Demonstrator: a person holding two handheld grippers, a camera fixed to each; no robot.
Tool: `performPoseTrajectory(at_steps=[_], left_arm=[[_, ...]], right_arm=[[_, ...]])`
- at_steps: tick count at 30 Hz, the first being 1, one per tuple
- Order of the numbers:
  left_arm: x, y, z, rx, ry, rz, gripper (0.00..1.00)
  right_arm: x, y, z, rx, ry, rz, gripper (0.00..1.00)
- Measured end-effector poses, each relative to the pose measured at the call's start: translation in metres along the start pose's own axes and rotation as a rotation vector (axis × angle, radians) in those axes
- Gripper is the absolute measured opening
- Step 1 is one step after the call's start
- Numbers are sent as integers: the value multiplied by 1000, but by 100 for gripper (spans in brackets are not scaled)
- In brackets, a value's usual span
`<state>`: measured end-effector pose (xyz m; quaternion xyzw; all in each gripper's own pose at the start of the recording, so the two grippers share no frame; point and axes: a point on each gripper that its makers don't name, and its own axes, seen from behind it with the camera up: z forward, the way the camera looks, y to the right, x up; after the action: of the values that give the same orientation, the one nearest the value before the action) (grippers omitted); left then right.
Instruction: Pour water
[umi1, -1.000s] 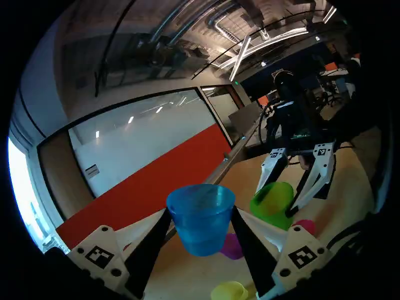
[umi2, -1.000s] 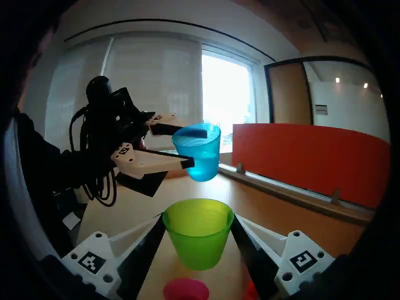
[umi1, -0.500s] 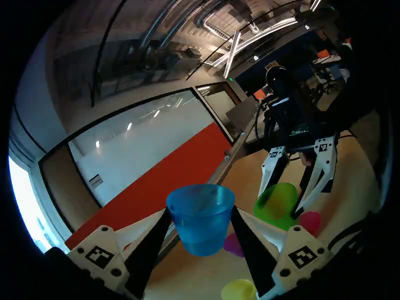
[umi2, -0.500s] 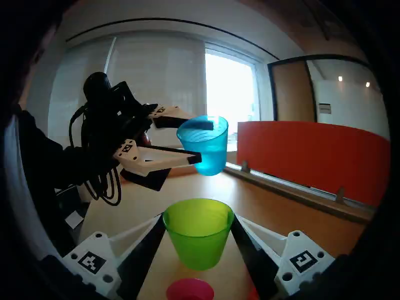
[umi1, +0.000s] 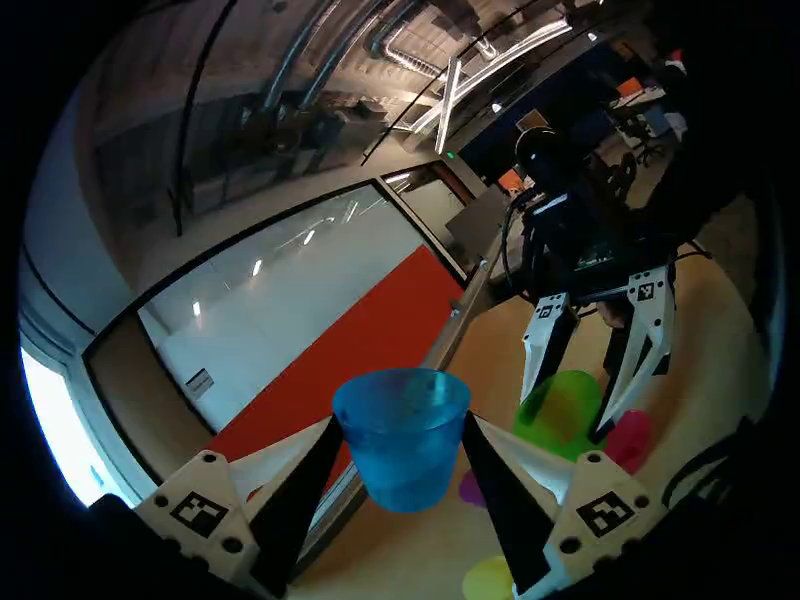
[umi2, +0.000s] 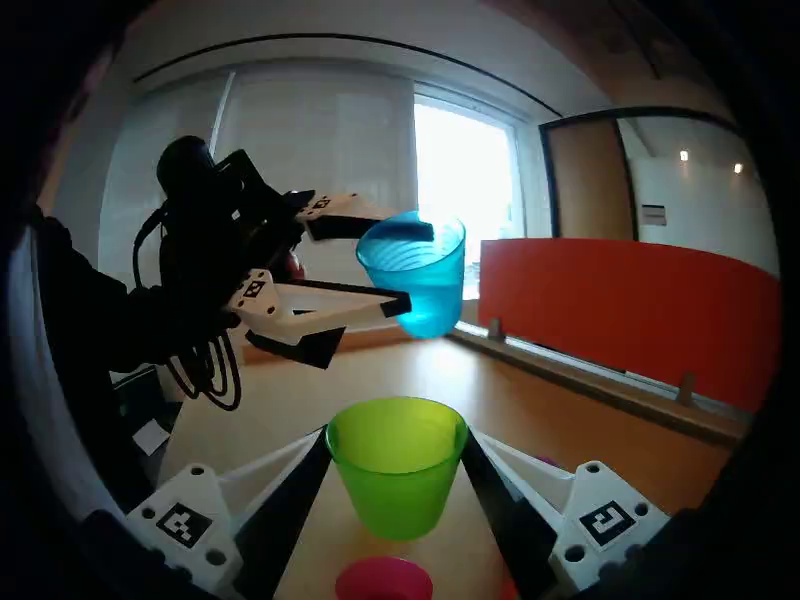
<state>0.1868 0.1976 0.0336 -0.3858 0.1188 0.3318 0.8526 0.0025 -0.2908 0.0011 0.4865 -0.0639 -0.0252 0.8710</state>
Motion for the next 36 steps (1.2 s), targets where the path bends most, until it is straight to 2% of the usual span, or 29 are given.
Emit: performPoseTrajectory(at_steps=[12, 27, 36], left_arm=[[5, 3, -1, 1, 3, 64, 84], [13, -3, 1, 12, 16, 135, 84], [14, -6, 5, 27, 19, 199, 84]], right_arm=[[-5, -2, 2, 6, -2, -1, 93], [-4, -6, 4, 16, 4, 3, 93], [-2, -7, 5, 19, 8, 2, 93]])
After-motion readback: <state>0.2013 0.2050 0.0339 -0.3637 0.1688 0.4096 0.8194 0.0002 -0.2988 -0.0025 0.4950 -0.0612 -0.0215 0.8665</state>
